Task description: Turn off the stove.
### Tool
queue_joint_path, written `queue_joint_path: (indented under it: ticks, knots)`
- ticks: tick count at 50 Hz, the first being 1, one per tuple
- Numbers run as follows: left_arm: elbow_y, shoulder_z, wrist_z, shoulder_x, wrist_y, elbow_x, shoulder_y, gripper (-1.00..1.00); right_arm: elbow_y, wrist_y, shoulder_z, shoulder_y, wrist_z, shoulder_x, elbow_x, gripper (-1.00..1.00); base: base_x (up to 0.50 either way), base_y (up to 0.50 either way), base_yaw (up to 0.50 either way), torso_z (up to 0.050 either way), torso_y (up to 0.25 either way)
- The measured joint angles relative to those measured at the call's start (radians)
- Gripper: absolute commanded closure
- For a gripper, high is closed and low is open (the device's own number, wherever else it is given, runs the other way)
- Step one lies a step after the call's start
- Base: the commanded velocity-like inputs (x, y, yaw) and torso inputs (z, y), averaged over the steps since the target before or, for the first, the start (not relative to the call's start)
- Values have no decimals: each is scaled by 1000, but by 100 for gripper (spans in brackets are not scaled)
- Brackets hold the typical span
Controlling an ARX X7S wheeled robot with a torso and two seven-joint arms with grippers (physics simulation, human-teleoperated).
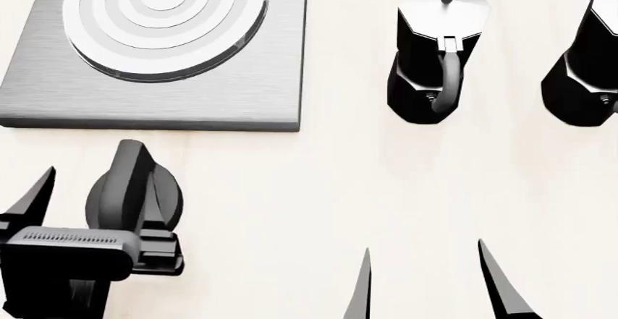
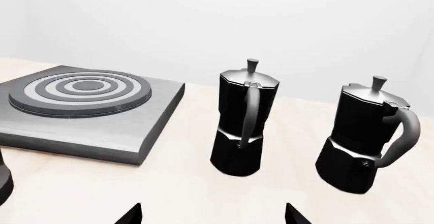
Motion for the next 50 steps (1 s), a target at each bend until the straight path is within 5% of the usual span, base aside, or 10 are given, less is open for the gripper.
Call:
queue_joint_path:
  ticks: [50]
  knots:
    - [152,-39,5,-62,-95,-154,63,-100,2,-2,-10,5,9,10,6,-100,0,0,0,0,0]
